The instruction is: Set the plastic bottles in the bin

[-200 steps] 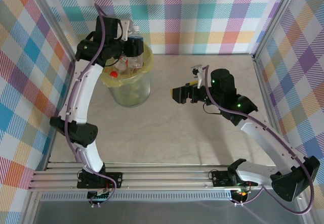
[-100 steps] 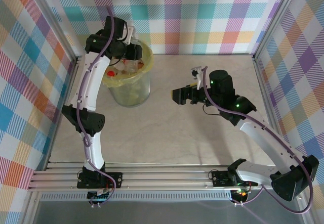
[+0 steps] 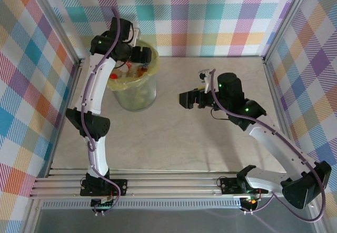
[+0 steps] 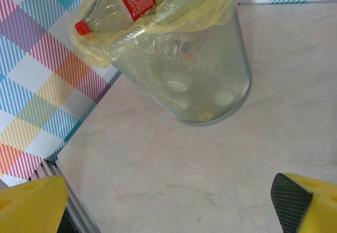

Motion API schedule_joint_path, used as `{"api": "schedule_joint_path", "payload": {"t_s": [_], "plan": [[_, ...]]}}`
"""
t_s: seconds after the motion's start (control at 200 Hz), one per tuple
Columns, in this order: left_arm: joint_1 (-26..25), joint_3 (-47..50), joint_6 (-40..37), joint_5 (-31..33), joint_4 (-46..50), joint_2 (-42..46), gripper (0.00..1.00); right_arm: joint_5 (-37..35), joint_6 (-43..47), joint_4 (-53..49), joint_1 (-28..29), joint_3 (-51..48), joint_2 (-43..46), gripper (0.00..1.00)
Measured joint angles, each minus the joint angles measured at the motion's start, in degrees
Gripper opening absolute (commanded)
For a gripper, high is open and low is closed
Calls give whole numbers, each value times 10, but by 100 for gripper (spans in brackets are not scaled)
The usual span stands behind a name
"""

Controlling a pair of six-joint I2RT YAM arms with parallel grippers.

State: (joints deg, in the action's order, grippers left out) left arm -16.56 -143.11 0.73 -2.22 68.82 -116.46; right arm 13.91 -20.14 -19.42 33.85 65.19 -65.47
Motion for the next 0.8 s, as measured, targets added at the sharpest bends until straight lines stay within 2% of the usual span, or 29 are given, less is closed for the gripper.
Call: {"api": "schedule_joint_path", "payload": {"t_s": [0.23,0.425,0.545,0.8], "plan": [[0,0,16,2,-2,19,75,0,0,0,0,0,-6,100],[0,2,23,3,-2,36,58,-5,0,-1,0,-3,-6,100],[0,36,25,4,-13,54,53,-9,0,-2,0,-7,-6,100],[0,150,30,2,-56,99,51,-15,0,-4,0,-8,-6,100]]}}
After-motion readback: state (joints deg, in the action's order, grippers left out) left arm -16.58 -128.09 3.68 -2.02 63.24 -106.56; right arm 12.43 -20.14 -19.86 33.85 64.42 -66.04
